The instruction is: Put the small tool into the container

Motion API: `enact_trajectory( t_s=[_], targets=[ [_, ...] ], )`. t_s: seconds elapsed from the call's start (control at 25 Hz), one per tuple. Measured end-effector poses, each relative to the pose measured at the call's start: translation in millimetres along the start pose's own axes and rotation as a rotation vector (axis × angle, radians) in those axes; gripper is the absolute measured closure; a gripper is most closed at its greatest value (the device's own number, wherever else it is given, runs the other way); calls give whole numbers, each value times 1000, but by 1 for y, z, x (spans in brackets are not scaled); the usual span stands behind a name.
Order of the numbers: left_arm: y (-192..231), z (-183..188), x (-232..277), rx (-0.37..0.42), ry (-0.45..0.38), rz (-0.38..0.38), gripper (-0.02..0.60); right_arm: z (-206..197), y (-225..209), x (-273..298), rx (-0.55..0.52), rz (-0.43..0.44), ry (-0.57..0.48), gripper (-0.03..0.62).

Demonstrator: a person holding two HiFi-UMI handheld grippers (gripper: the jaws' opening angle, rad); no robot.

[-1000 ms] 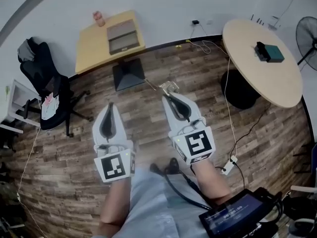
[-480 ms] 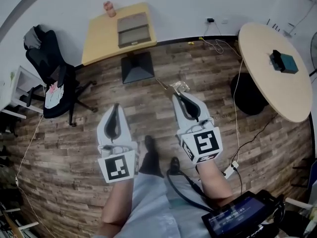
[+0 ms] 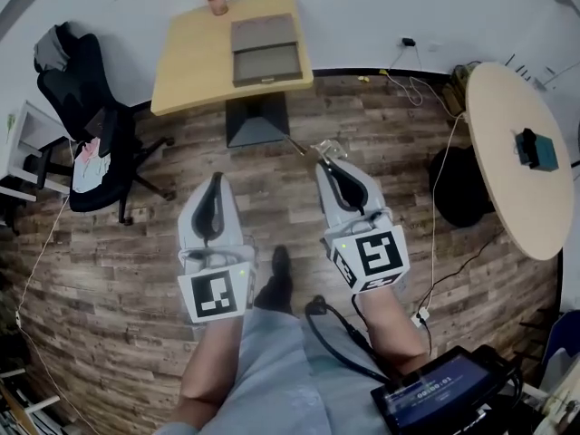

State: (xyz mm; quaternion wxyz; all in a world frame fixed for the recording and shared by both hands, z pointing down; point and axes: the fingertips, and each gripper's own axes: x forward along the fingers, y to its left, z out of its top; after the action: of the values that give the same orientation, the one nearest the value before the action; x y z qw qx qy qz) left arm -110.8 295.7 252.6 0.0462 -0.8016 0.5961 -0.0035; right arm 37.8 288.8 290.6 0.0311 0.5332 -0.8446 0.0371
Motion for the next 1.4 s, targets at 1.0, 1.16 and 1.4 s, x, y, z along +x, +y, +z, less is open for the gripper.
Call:
enact_trajectory(
  t_s=[1.0, 1.16, 1.4],
  targets=[
    [88, -17, 195, 14, -31, -117, 572, 31, -71, 183, -22, -145, -9, 568],
    [87, -35, 238, 36, 12, -114, 572, 12, -101, 216, 19, -139, 10, 568],
    [78, -42, 321, 78, 42, -100, 572, 6, -164, 280, 64, -102, 16, 568]
  ],
)
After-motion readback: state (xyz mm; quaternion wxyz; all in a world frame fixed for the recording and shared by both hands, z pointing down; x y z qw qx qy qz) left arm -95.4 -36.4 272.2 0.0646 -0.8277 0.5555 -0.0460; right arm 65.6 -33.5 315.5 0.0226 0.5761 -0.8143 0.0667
